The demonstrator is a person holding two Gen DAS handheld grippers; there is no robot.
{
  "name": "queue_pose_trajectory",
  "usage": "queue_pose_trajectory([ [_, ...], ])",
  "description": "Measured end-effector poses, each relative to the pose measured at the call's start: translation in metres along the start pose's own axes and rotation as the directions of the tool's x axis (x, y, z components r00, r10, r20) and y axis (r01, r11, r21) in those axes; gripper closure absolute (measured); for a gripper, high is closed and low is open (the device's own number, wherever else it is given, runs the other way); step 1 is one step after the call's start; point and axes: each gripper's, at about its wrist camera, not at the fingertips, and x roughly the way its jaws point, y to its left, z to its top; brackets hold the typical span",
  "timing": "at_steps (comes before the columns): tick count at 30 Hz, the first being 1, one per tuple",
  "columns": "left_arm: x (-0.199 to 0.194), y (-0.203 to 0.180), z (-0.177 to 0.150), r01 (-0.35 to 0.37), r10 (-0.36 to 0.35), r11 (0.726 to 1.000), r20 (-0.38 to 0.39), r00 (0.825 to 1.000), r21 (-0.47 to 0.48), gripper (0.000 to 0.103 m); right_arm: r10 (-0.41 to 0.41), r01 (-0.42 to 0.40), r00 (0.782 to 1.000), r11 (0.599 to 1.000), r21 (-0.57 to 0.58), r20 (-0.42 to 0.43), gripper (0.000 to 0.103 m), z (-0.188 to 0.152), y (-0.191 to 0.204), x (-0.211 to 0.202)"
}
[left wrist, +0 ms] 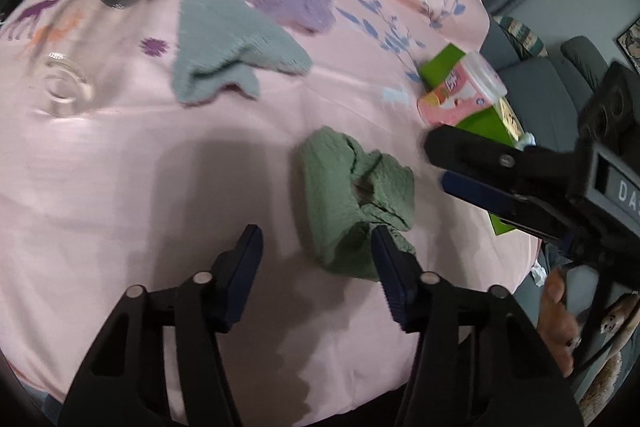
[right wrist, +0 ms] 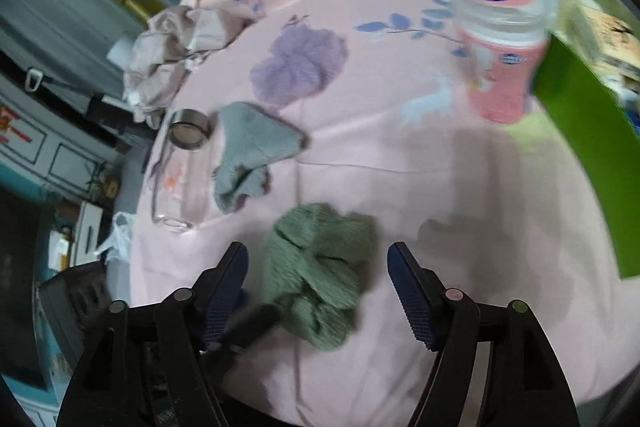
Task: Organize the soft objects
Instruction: 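Grasp the green knitted cloth with the right tool and lift it, then carry the green cloth into the green box and open the right tool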
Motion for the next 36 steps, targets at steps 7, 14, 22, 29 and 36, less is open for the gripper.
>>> queue_pose_trajectory([
  [7,0.015,-0.005,0.004,0.020,-0.019,1.000,-0.044,0.999,0.020,0.081,0.023,-0.023,0.993,1.000,0.005,-0.117,0.055,-0.006,0.001,0.045],
  [14,0.018,-0.003,0.008,0.050,-0.049,0.998,-0.051,0.997,0.022,0.094,0.163,-0.155,0.975,0.986,0.065,-0.152,0.082,-0.013,-0.012,0.063],
  [22,0.002,-0.029,0.009,0.035,-0.036,0.992,0.006,0.999,0.124,0.096,0.178,-0.175,0.980,0.984,0.043,-0.087,0.082,-0.016,-0.009,0.039],
  [29,-0.015,-0.063,0.020,0.051,-0.066,0.977,0.062,0.996,0.209,0.096,0.170,-0.170,0.985,0.985,0.006,0.031,0.082,-0.008,-0.005,-0.006],
  [36,-0.027,-0.112,0.038,0.066,-0.106,0.944,0.108,0.989,0.322,0.096,0.150,-0.153,0.971,0.988,-0.002,0.188,0.082,0.007,-0.016,-0.058],
])
